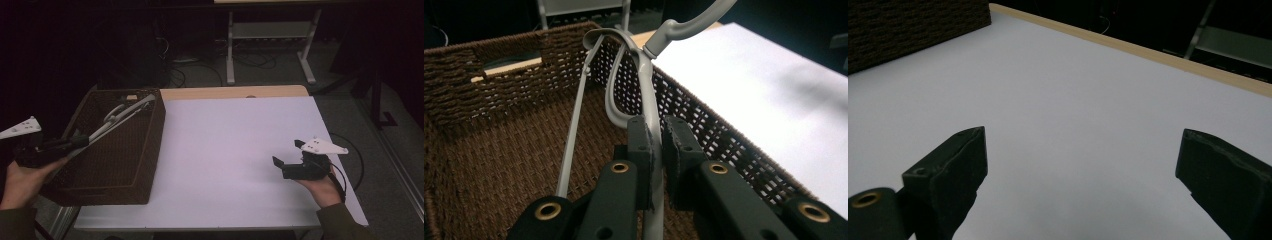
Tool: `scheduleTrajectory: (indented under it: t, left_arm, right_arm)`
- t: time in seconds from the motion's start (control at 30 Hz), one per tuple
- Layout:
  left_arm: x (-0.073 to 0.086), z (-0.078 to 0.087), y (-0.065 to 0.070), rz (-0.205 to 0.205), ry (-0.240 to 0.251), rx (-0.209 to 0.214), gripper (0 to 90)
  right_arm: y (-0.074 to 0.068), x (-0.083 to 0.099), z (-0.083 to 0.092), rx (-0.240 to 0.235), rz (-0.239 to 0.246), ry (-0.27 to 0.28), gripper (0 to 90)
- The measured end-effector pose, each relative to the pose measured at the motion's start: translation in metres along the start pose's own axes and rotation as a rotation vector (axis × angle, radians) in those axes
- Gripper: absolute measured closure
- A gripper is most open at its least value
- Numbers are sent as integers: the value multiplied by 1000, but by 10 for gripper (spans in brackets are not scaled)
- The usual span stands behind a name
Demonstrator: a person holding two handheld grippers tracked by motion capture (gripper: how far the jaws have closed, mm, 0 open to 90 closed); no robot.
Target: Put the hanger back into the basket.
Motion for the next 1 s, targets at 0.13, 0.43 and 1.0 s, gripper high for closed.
scheduleTrajectory:
  t: [0.13, 0.43, 1.0]
  left_arm:
    - [1, -8, -6, 5, -24, 4, 829]
    - [0, -17, -11, 30, 4, 12, 619]
    - [-23, -59, 76, -36, 139, 153, 240]
  right_arm:
    - [1, 0, 0, 6, 6, 2, 60]
    - [3, -1, 1, 11, 6, 6, 60]
    - [0, -29, 9, -43, 0, 78, 57]
Point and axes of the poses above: each handheld gripper's, and its own axes: z roughly backward along the jaws, x roughly out of its underside, y roughly to its right, the point moved 3 cm from there along -z, roughly forward along the jaws, and after that the axes turned 12 degrees about z, right-handed, at the moved point
